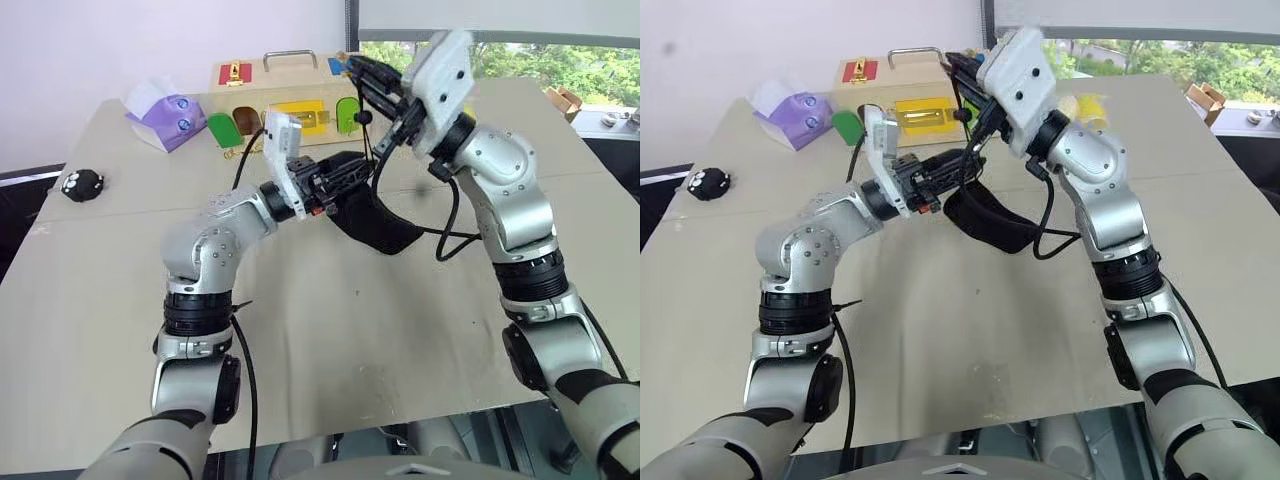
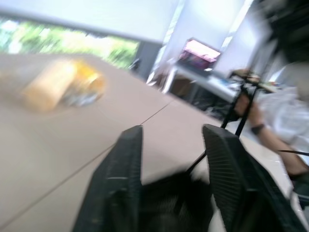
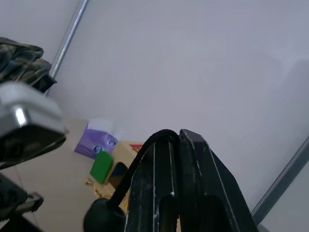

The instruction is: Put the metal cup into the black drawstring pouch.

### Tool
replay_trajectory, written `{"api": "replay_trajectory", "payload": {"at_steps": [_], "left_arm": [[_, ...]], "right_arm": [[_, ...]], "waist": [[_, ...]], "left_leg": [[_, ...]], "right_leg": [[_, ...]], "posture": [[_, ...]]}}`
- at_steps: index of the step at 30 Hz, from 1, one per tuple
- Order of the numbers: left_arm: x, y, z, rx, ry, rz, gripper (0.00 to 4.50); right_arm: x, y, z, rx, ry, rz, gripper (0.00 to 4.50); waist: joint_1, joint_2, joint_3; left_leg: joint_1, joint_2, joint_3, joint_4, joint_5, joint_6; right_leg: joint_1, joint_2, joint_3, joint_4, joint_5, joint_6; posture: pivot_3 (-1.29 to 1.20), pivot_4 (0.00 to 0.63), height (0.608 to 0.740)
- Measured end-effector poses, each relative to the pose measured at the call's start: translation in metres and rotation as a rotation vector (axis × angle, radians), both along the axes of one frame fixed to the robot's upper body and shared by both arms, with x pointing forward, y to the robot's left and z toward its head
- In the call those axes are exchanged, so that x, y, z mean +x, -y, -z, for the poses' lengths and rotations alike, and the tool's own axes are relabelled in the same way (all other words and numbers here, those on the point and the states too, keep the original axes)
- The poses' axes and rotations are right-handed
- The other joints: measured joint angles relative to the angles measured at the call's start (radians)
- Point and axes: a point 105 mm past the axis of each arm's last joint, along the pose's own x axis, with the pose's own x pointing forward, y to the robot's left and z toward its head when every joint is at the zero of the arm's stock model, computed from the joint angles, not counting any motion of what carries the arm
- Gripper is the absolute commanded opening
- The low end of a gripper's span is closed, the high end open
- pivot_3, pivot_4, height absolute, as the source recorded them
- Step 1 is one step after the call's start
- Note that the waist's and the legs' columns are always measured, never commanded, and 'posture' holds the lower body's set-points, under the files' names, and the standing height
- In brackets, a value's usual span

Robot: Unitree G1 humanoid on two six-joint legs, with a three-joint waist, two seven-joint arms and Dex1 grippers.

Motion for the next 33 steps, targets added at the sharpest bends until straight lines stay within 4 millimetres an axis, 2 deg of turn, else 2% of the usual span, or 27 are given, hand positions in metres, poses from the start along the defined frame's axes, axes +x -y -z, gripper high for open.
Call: {"api": "replay_trajectory", "payload": {"at_steps": [8, 11, 15, 19, 27, 33], "left_arm": [[-0.002, -0.011, -0.017, -0.052, 0.085, -0.013, 1.91], [-0.003, -0.014, -0.017, -0.027, 0.095, -0.010, 1.91], [0.000, -0.015, -0.007, 0.126, 0.146, -0.040, 1.91], [-0.001, -0.013, -0.006, 0.130, 0.155, -0.002, 1.91], [0.005, -0.011, -0.022, 0.095, 0.175, 0.006, 1.91], [0.007, -0.013, -0.022, 0.085, 0.166, 0.005, 1.91]], "right_arm": [[0.005, 0.003, 0.007, -0.030, -0.014, 0.025, 0.00], [0.009, 0.004, 0.010, -0.037, -0.023, 0.043, 0.00], [0.015, 0.008, 0.014, -0.035, -0.037, 0.076, 0.00], [0.019, 0.011, 0.016, -0.045, -0.032, 0.096, 0.00], [0.024, 0.019, 0.020, -0.040, -0.043, 0.139, 0.00], [0.024, 0.020, 0.022, -0.041, -0.048, 0.139, 0.00]], "waist": [[-0.001, 0.000, 0.000], [-0.001, 0.000, 0.000], [0.000, 0.000, 0.000], [0.000, 0.000, 0.000], [-0.001, 0.000, 0.000], [-0.002, 0.000, 0.000]], "left_leg": [[0.001, 0.000, 0.000, 0.000, 0.000, 0.000], [0.001, 0.000, 0.000, 0.000, 0.000, 0.000], [0.001, 0.000, 0.000, 0.000, 0.000, 0.000], [0.000, 0.000, 0.000, 0.000, 0.000, 0.000], [0.000, 0.000, 0.000, 0.000, 0.000, 0.000], [0.000, 0.000, 0.000, 0.000, 0.000, 0.000]], "right_leg": [[0.000, 0.000, 0.000, 0.001, 0.000, 0.000], [0.000, 0.000, 0.000, 0.001, 0.000, 0.000], [0.000, 0.000, 0.000, 0.001, 0.000, 0.000], [0.000, 0.000, 0.000, 0.001, 0.000, 0.000], [0.000, 0.000, 0.000, 0.001, 0.000, 0.000], [0.000, 0.000, 0.000, 0.001, 0.000, 0.000]], "posture": [[0.00, 0.150, 0.740], [0.00, 0.150, 0.740], [0.00, 0.150, 0.740], [0.00, 0.150, 0.740], [0.00, 0.150, 0.740], [0.00, 0.150, 0.740]]}}
